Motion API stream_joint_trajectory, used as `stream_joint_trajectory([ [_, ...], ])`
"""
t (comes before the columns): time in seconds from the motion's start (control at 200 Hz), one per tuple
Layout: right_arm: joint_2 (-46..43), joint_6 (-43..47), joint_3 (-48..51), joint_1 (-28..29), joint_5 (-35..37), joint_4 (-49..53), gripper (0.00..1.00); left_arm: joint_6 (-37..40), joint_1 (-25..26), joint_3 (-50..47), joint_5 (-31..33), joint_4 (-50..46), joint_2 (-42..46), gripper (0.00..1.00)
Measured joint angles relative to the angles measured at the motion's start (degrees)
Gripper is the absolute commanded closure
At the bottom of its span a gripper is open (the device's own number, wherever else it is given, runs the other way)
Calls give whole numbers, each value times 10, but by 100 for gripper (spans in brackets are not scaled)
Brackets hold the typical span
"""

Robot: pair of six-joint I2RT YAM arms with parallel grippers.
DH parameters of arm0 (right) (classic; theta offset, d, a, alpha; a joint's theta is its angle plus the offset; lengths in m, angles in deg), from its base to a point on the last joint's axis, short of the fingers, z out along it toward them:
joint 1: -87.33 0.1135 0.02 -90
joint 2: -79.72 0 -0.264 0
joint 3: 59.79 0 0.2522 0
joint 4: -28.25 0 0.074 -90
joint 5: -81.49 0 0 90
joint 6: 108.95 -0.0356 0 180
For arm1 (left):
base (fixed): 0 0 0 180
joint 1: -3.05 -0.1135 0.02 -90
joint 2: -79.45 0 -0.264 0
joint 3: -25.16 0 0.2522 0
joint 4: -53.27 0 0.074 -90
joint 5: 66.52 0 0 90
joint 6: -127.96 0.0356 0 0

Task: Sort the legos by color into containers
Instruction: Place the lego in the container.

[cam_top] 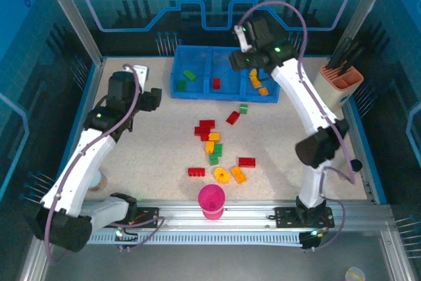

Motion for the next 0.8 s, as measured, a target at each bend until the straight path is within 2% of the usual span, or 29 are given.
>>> stream_joint_trajectory([
  [0.13,132,33,-189,34,0,8,55,9,-7,-40,-2,-5,61,17],
  [0.2,181,53,-232,52,-1,-8,56,10,-11,-52,-7,-7,79,17],
  [0.275,208,76,-223,69,-13,-40,56,14,-18,-61,-12,-9,88,17],
  [0.445,220,118,-117,91,-78,-170,55,21,-22,-84,-30,-24,92,17],
  [0.615,281,148,-131,92,-116,-258,55,20,-22,-95,-53,-32,101,17],
  [0.796,342,203,-135,92,-105,-316,55,13,-22,-106,-75,-35,102,17],
])
